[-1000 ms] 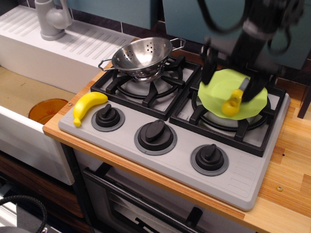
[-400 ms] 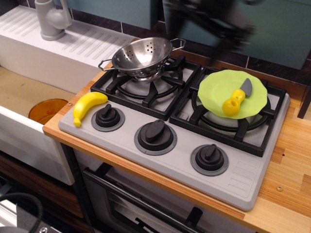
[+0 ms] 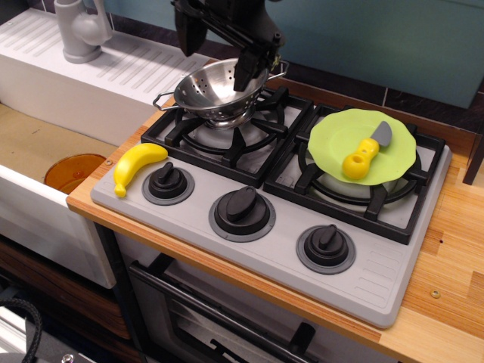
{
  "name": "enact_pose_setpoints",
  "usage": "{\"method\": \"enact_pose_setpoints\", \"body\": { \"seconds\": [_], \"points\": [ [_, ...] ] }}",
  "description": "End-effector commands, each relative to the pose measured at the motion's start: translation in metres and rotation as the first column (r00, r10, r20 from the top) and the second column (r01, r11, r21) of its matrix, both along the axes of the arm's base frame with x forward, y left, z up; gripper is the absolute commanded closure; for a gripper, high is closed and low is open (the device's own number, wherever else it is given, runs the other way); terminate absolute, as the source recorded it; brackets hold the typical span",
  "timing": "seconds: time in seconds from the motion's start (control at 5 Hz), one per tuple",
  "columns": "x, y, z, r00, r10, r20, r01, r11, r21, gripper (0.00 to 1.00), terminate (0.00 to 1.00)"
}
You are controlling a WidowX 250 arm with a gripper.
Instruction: End effector transition from object to object
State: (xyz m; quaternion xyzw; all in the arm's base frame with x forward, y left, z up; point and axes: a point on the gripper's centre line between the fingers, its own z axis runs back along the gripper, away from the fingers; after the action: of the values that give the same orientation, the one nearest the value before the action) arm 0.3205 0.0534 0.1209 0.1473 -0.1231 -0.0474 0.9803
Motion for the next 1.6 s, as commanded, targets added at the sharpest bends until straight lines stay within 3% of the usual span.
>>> {"method": "enact_pose_setpoints", "body": {
  "seconds": [0.0,0.6,0.8,1.0,1.4],
  "points": [
    [-0.014,0.047,-0.013,0.996,0.034,0.083,-0.036,0.999,0.03,0.0,0.0],
    [-0.067,0.075,-0.078,0.989,0.08,0.121,-0.08,0.997,-0.004,0.0,0.0],
    [-0.073,0.072,-0.091,0.988,0.093,0.121,-0.092,0.996,-0.015,0.0,0.0],
    [-0.067,0.058,-0.107,0.989,0.1,0.106,-0.091,0.992,-0.086,0.0,0.0],
    [-0.067,0.058,-0.107,0.989,0.1,0.106,-0.091,0.992,-0.086,0.0,0.0]
  ]
}}
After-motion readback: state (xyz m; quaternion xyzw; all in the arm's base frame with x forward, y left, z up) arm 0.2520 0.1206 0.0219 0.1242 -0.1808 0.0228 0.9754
